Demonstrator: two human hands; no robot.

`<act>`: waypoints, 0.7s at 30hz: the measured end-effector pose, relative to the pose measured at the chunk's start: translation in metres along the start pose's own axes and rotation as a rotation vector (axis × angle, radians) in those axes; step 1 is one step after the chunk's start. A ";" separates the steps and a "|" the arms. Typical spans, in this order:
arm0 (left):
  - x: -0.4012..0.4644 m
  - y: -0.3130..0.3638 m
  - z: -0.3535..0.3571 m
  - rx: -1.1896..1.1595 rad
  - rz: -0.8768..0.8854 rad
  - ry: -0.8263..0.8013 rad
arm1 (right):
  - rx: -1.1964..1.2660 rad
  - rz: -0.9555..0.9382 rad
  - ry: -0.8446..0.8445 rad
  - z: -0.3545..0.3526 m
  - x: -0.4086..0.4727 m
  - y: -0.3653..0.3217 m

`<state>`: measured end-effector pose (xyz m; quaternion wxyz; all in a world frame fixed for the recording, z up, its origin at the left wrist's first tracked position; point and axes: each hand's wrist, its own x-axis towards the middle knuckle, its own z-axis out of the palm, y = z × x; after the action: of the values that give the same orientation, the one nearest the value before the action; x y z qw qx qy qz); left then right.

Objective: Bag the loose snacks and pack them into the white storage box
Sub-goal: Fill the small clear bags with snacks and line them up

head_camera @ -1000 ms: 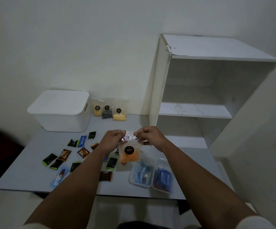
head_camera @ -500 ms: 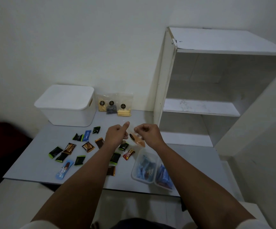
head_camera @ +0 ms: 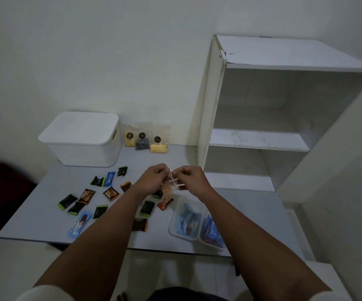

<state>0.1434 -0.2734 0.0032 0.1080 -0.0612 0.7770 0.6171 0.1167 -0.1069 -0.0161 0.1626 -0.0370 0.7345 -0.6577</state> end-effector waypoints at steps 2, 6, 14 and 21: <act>0.001 0.002 -0.001 0.066 0.018 -0.035 | 0.004 0.016 -0.010 -0.001 -0.001 -0.003; 0.006 0.005 0.001 0.122 0.049 -0.036 | 0.058 0.025 0.008 0.000 0.000 -0.002; 0.015 0.005 -0.004 0.228 0.043 -0.092 | 0.106 0.037 -0.025 -0.004 0.000 0.006; 0.017 0.005 0.003 0.154 0.028 0.020 | 0.096 0.035 -0.012 -0.005 0.006 0.004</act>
<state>0.1261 -0.2688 0.0032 0.0961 -0.0479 0.8240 0.5563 0.1099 -0.1037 -0.0204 0.1801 -0.0204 0.7016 -0.6891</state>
